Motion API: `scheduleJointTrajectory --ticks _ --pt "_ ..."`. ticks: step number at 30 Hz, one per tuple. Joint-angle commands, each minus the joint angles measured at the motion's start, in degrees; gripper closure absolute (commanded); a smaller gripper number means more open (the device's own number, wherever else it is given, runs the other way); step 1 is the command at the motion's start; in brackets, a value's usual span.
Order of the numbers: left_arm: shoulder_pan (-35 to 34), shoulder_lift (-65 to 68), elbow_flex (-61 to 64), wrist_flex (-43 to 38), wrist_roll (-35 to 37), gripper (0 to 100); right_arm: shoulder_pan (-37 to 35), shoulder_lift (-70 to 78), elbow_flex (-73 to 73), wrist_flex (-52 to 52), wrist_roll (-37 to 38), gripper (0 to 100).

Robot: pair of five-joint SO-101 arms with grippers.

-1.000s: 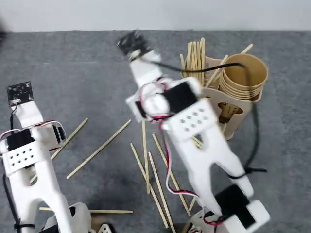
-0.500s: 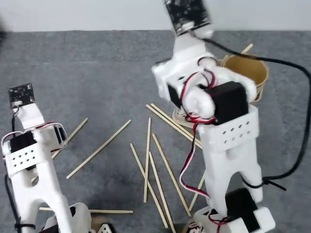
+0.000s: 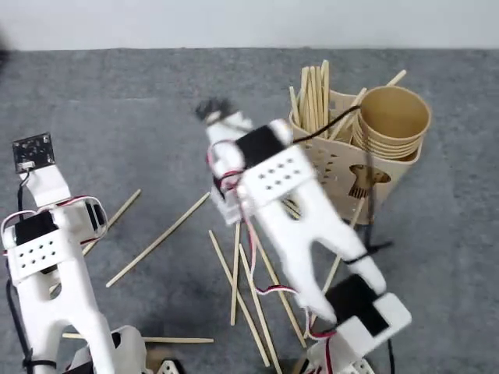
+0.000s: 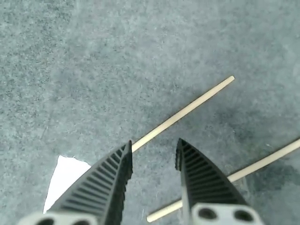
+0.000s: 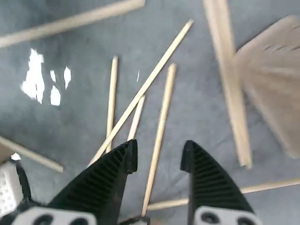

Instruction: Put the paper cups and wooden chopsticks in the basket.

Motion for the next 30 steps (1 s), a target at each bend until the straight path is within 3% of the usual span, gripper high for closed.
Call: scheduleJointTrajectory --ticks 1,7,13,23,25,30 --pt "0.1 -2.2 -0.4 -1.1 0.5 86 -3.0 2.1 3.3 -2.7 -2.6 81.2" --pt "-0.1 -2.2 -0.4 -1.2 0.5 86 -6.1 7.3 9.4 -11.7 -5.4 80.1" --pt "-0.2 -2.2 -0.4 -1.2 0.5 86 -6.0 13.6 11.9 -15.3 -6.1 67.1" --pt "-0.2 -2.2 -0.4 -1.2 0.5 86 -4.4 20.7 11.8 -18.3 -5.9 67.0" --pt "-0.2 -2.2 -0.4 -1.2 0.5 86 -3.4 22.2 11.8 -18.4 -5.9 68.2" --pt "-0.2 -2.2 -0.4 -1.2 0.5 86 -1.2 24.4 11.8 -19.6 -5.8 83.5"
